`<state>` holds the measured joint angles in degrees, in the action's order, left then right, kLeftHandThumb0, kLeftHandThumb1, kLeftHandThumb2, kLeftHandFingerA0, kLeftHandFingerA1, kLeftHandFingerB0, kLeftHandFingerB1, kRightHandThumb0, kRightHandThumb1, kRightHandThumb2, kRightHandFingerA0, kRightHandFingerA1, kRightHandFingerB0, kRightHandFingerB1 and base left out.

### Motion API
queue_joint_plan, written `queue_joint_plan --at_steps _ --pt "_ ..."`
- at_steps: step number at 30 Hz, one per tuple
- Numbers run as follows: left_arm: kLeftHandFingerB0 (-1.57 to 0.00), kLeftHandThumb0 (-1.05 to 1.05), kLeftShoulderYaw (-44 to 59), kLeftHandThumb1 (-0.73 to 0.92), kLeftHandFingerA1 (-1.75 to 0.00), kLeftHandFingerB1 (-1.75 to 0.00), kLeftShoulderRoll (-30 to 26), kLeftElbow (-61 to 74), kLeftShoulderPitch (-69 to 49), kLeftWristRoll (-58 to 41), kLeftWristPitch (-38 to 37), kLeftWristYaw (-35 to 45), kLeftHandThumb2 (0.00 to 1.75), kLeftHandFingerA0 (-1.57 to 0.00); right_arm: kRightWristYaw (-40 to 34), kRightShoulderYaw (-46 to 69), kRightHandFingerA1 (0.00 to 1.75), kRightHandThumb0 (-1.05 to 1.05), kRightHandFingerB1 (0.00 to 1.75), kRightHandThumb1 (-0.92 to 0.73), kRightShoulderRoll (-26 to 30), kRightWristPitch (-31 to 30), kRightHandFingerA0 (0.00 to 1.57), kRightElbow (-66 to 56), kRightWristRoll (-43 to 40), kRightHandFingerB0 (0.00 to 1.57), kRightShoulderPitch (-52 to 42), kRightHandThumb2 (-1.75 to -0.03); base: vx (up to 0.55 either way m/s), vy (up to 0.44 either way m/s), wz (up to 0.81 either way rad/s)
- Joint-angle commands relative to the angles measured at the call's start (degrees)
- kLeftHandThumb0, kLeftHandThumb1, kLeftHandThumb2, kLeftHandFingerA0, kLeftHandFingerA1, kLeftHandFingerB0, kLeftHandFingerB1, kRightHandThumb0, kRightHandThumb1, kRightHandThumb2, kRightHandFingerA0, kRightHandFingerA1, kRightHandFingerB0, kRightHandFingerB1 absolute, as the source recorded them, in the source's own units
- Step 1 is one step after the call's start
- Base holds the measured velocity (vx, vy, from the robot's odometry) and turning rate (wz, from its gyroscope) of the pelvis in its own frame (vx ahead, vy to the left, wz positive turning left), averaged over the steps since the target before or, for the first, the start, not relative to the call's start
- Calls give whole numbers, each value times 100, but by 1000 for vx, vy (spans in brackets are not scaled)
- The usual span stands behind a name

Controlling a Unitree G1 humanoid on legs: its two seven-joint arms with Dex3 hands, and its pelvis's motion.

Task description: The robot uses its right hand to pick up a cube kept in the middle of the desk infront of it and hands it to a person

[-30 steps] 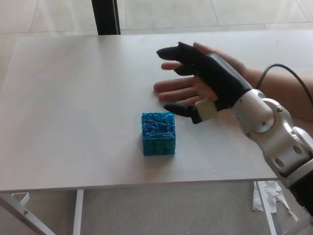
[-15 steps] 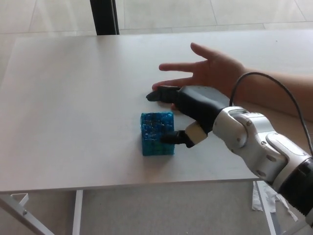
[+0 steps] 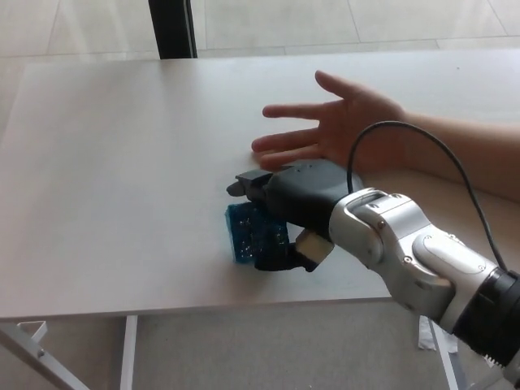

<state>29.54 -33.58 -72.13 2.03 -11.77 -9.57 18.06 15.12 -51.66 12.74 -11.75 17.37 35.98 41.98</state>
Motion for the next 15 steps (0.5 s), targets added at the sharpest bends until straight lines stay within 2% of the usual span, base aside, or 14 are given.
queue_joint_plan --at_steps 1,2,3,4,5,6,7,9,10,11,12,13,15 --pt "-51 -79 -39 68 -57 -43 -106 8 -27 -27 -185 61 61 -71 425 -136 65 -95 34 -59 -32 -421 29 -96 706 3 -93 -99 0 0 0" --pt "-51 -78 -17 68 -56 -43 -100 -16 -24 -53 -161 65 61 -70 173 -74 70 -79 41 -65 -74 -451 45 -90 749 11 -249 -60 0 0 0" --pt "-51 -78 -15 68 -56 -43 -100 -19 -23 -56 -160 66 61 -70 153 -59 70 -79 41 -65 -84 -456 45 -93 770 11 -273 -60 0 0 0" --pt "-51 -79 -25 68 -56 -43 -102 -28 -24 -46 -168 63 60 -68 47 -12 71 -73 41 -62 -109 -430 53 -66 791 13 -344 -59 0 0 0" --pt "-52 -78 -12 67 -56 -43 -104 -31 -19 -61 -142 72 60 -70 -184 12 107 -66 50 -48 -124 -425 91 -8 890 16 -453 -87 0 0 0" --pt "-52 -78 -11 67 -56 -43 -104 -32 -18 -64 -140 73 60 -70 -203 33 107 -66 50 -48 -137 -418 91 -1 928 16 -478 -87 0 0 0" --pt "-52 -77 -16 67 -57 -43 -100 -14 -20 -62 -142 57 61 -72 -648 132 161 -34 47 -59 -154 -312 94 83 976 42 -629 -65 0 0 0" --pt "-52 -77 -18 67 -57 -43 -98 -6 -20 -61 -143 49 61 -72 -846 207 161 -34 47 -59 -180 -243 94 131 1034 42 -715 -65 0 0 0" --pt "-50 -77 -45 68 -55 -42 -103 -13 -21 -30 -141 27 61 -69 -1390 260 171 -22 57 -62 -173 5 91 349 1087 70 -787 -68 0 0 0" --pt "-50 -77 -51 68 -55 -42 -99 -16 -17 -26 -139 25 61 -69 -1403 270 171 -22 57 -62 -176 16 91 359 1099 70 -800 -68 0 0 0" --pt "-52 -78 -64 68 -56 -42 -93 -37 -24 -6 -176 10 61 -71 -1552 292 175 -31 59 -60 -177 95 89 435 1110 83 -820 -59 0 0 0" --pt "-52 -78 -64 68 -57 -43 -94 -38 -23 -10 -170 10 61 -73 -1620 311 175 -40 60 -57 -169 144 88 472 1118 90 -834 -59 0 0 0" --pt "-53 -77 -65 68 -55 -42 -87 -42 -35 -20 -159 15 61 -71 -1835 317 175 -41 62 -55 -125 219 92 496 1208 93 -896 -60 0 0 0"
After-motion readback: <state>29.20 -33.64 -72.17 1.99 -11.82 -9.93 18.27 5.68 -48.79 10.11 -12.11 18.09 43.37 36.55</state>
